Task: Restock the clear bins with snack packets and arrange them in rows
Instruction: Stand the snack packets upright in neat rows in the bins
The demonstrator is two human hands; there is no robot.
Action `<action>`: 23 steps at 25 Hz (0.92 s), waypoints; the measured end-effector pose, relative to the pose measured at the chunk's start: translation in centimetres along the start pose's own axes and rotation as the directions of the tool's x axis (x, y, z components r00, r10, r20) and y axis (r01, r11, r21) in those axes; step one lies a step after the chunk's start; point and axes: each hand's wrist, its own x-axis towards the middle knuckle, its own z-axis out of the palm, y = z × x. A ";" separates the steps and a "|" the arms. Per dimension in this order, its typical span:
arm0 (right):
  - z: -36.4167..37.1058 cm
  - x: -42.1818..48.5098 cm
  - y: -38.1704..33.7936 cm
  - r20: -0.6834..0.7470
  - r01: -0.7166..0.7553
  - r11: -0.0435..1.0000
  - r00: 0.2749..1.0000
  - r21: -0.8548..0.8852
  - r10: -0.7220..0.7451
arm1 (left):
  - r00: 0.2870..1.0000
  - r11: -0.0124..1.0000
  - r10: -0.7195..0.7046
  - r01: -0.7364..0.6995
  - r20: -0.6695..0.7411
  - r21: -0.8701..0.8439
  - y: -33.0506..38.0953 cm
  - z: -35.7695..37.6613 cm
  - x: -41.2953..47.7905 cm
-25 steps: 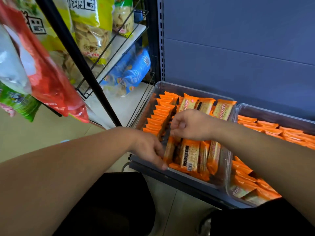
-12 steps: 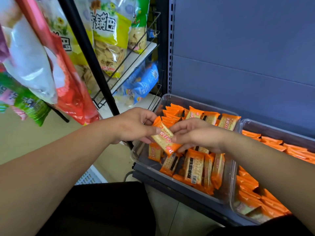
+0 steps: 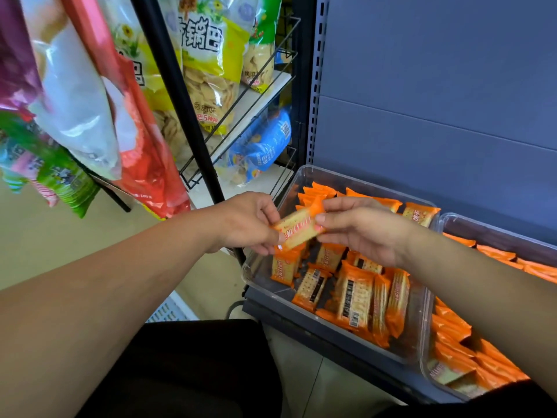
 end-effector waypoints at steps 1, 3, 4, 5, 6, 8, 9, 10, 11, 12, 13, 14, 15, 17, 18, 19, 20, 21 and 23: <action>0.3 0.2 0.3 -0.024 0.023 1.000 0.999 -0.006 -0.023 | 1.000 1.000 -0.002 0.002 -0.007 -0.031 -0.2 0.0 -0.1; 0.8 0.5 0.7 -0.063 0.051 0.991 0.996 -0.127 -0.059 | 1.000 0.997 0.007 -0.006 -0.009 0.072 -1.0 0.0 0.0; 1.0 0.6 0.9 -0.064 0.055 0.970 0.995 -0.236 -0.072 | 1.000 0.983 0.008 -0.007 -0.006 0.185 -1.5 0.0 0.1; 1.4 0.8 1.1 -0.062 0.058 0.922 0.994 -0.382 -0.088 | 1.000 0.958 0.003 0.000 -0.011 0.288 -1.8 0.0 0.1; 1.9 1.2 1.6 -0.055 0.065 0.835 0.992 -0.546 -0.113 | 1.000 0.937 -0.007 0.015 -0.024 0.349 -2.0 -0.1 0.1; 3.3 2.3 3.3 -0.019 0.087 0.607 0.986 -0.790 -0.166 | 0.999 0.946 -0.027 0.035 -0.028 0.322 -2.1 -0.3 0.2; 4.2 2.9 4.4 0.003 0.096 0.500 0.983 -0.861 -0.184 | 0.999 0.957 -0.037 0.038 -0.009 0.288 -2.0 -0.4 0.1; 4.9 3.5 5.5 0.023 0.101 0.386 0.979 -0.917 -0.202 | 0.999 0.964 -0.043 0.038 0.015 0.265 -2.0 -0.4 -0.1; 5.3 3.9 6.5 0.041 0.100 0.256 0.974 -0.961 -0.224 | 0.998 0.966 -0.046 0.035 0.037 0.258 -1.9 -0.3 -0.2; 5.4 4.3 7.3 0.057 0.089 0.125 0.968 -0.988 -0.246 | 0.998 0.965 -0.046 0.031 0.051 0.260 -2.0 -0.2 -0.2; 5.5 4.5 8.0 0.068 0.077 0.024 0.962 -0.997 -0.264 | 0.998 0.965 -0.041 0.024 0.057 0.261 -2.1 -0.1 -0.2; 5.4 4.7 8.4 0.074 0.064 -0.045 0.957 -0.997 -0.281 | 0.997 0.965 -0.033 0.015 0.064 0.262 -2.2 -0.1 0.0; 5.4 4.7 8.6 0.083 0.061 -0.084 0.951 -0.995 -0.299 | 0.997 0.963 -0.026 0.006 0.069 0.269 -2.3 0.0 0.2; 5.4 4.6 8.0 0.102 0.083 -0.073 0.943 -0.994 -0.318 | 0.998 0.948 -0.003 -0.019 0.070 0.316 -2.3 0.3 0.6; 5.1 4.4 7.1 0.098 0.094 -0.027 0.944 -0.995 -0.314 | 0.997 0.933 0.024 -0.049 0.076 0.357 -2.3 0.7 0.9; 4.5 4.0 6.0 0.087 0.098 0.024 0.949 -0.995 -0.303 | 0.995 0.912 0.063 -0.091 0.083 0.400 -2.1 1.3 1.1; 3.6 3.6 4.6 0.063 0.088 0.078 0.957 -0.993 -0.285 | 0.990 0.886 0.111 -0.139 0.089 0.442 -1.8 2.1 1.5; 2.3 3.0 3.3 0.027 0.070 0.152 0.964 -0.986 -0.266 | 0.981 0.855 0.163 -0.193 0.104 0.482 -1.5 3.1 2.0; -0.7 1.2 1.3 -0.069 0.034 0.378 0.964 -0.925 -0.255 | 0.946 0.757 0.265 -0.323 0.185 0.568 -0.7 5.3 3.7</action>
